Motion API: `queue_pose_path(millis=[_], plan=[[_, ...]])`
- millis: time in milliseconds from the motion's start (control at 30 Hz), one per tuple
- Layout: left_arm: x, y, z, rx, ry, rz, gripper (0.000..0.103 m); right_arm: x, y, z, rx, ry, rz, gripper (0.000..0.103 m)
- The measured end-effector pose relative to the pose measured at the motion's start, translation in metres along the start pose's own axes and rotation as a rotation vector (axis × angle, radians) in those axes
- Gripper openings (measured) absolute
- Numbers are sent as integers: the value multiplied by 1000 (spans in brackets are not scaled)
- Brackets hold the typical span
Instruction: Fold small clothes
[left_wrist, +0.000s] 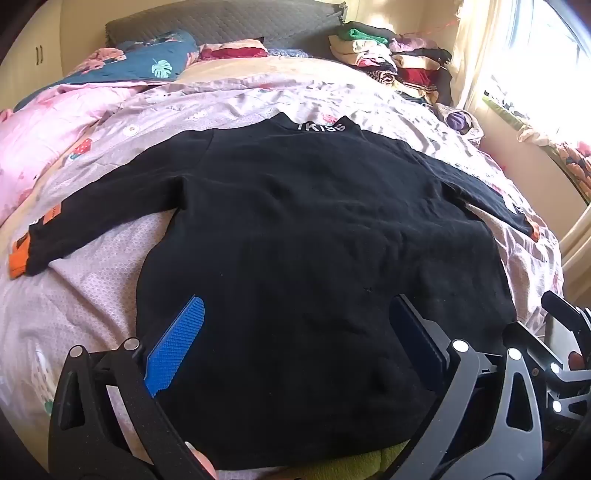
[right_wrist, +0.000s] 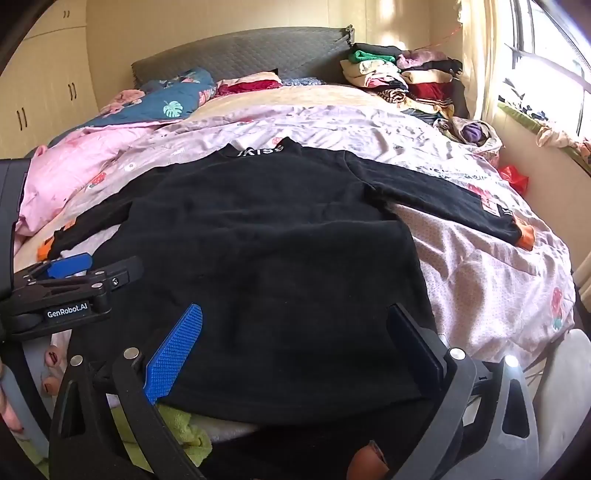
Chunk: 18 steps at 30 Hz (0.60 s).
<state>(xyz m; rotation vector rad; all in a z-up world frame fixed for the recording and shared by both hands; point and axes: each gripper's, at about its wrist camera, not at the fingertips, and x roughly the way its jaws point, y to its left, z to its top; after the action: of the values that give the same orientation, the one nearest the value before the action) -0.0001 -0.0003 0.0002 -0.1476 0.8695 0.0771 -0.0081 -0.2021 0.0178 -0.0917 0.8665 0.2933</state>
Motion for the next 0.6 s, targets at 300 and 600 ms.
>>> queue_pose_path(millis=[300, 600], plan=[[-2, -2, 0, -7, 2, -8, 94, -5, -7, 1, 15, -21, 0, 99], [-2, -5, 0, -10, 6, -11, 94, -7, -1, -1, 19, -31, -18, 99]])
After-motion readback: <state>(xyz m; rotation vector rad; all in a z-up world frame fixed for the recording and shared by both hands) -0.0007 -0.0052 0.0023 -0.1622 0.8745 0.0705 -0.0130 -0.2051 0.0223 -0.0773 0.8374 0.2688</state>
